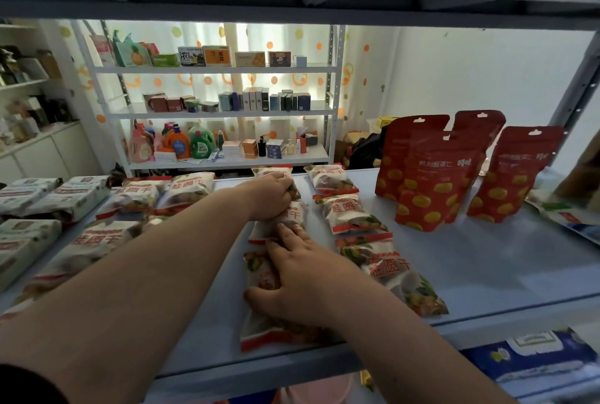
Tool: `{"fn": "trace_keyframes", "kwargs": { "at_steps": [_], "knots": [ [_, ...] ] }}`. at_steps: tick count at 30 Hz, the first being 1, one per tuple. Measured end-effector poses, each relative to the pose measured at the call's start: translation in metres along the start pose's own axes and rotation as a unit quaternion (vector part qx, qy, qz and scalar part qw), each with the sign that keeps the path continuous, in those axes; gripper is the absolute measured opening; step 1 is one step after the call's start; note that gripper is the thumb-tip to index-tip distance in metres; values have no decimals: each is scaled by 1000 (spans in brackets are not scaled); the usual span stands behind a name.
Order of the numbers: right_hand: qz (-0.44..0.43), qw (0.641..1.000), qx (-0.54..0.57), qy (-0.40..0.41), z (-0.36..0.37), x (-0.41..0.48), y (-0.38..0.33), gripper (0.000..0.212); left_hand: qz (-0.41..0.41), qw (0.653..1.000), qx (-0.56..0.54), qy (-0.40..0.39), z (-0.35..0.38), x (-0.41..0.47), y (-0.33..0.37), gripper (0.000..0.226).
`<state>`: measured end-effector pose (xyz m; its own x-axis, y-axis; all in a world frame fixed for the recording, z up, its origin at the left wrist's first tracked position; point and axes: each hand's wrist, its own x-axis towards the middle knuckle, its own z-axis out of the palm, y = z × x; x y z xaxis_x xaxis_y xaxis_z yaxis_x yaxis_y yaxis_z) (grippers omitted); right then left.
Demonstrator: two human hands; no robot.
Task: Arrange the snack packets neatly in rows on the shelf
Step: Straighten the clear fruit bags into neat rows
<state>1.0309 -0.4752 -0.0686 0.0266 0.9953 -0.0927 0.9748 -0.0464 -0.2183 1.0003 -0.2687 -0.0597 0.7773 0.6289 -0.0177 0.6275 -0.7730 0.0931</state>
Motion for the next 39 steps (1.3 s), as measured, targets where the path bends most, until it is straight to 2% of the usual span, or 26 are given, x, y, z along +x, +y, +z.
{"fn": "trace_keyframes", "kwargs": {
  "at_steps": [6, 11, 17, 28, 33, 35, 39],
  "knots": [
    [-2, 1000, -2, -9, -3, 1, 8, 96, 14, 1000, -19, 11, 0, 4, 0, 49],
    [9, 999, 26, 44, -2, 6, 6, 96, 12, 999, -34, 2, -3, 2, -4, 48],
    [59, 998, 20, -18, -9, 28, 3, 97, 20, 996, -87, 22, -10, 2, -6, 40],
    [37, 999, 15, -13, -13, 22, 4, 92, 9, 996, -81, 29, -9, 0, -9, 42],
    [-52, 991, 11, 123, -17, -20, -1, 78, 76, 992, -71, 75, -18, -19, -15, 35],
    [-53, 992, -13, 111, -16, -37, 1, 73, 113, 988, -68, 87, -22, -32, -15, 29],
    [-3, 998, -19, 67, -9, -50, 0, 67, 140, 989, -10, 54, -25, -49, -10, 25]
  ]
}}
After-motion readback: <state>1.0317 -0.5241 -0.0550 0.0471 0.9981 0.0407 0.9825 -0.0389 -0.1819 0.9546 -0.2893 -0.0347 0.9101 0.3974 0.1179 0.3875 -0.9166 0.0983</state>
